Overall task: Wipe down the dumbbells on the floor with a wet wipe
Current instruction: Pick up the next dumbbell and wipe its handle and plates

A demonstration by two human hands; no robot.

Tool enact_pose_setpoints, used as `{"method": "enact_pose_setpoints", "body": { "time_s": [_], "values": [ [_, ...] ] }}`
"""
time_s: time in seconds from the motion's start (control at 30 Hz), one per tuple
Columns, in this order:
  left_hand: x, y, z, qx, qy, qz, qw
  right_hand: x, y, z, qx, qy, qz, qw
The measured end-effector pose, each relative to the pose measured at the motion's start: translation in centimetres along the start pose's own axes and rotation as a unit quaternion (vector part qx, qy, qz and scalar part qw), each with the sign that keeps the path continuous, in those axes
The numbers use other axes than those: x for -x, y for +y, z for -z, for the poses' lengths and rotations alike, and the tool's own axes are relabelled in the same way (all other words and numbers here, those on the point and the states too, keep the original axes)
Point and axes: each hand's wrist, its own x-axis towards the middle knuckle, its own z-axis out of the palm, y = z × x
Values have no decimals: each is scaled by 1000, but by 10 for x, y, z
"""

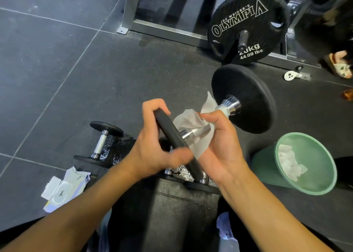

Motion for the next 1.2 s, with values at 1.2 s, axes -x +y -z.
{"method": "enact_pose_setpoints", "body": {
  "time_s": [1.2],
  "values": [
    [8, -7, 1, -327, 20, -318, 890, -3, 3, 5, -19, -41, -35, 998]
  ]
}}
